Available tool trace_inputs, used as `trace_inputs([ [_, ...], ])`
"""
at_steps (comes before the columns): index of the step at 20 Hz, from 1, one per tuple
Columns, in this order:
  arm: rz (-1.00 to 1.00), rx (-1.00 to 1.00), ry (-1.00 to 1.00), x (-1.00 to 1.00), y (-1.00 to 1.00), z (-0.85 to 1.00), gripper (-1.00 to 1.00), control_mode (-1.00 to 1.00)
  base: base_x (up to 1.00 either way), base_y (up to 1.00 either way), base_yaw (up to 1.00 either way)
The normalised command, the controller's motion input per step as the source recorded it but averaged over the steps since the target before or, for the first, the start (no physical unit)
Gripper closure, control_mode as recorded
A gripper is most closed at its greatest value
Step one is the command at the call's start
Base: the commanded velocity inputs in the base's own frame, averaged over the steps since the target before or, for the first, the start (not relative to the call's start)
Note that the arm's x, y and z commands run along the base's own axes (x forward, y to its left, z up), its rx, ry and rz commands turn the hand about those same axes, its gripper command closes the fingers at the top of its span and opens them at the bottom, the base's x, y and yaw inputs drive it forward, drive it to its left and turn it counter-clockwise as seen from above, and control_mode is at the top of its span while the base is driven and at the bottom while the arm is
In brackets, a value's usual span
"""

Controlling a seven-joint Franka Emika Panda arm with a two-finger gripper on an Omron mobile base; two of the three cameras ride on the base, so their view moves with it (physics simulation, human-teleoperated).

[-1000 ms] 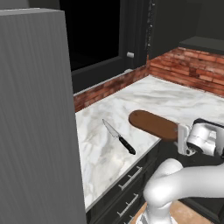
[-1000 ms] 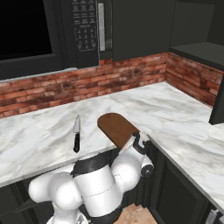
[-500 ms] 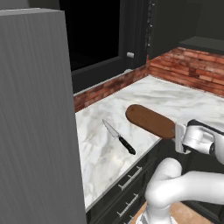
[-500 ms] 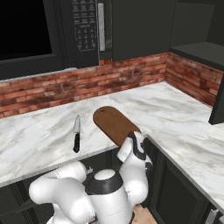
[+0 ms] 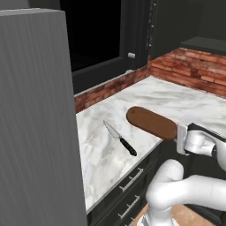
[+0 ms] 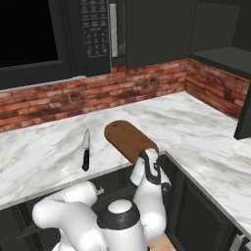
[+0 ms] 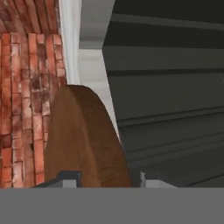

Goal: Move the cutting board and knife to the sink. Then move spray from the cabinet to the counter.

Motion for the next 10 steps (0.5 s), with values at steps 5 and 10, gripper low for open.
trace_inputs([
  [5,-0.01,0.01,-0.16,-0.43,-0.11,0.48,1.0,-1.0,0.0,0.0,0.0],
  [10,0.0,0.03,-0.13,-0.53,-0.22,0.73,1.0,-1.0,0.0,0.0,0.0],
])
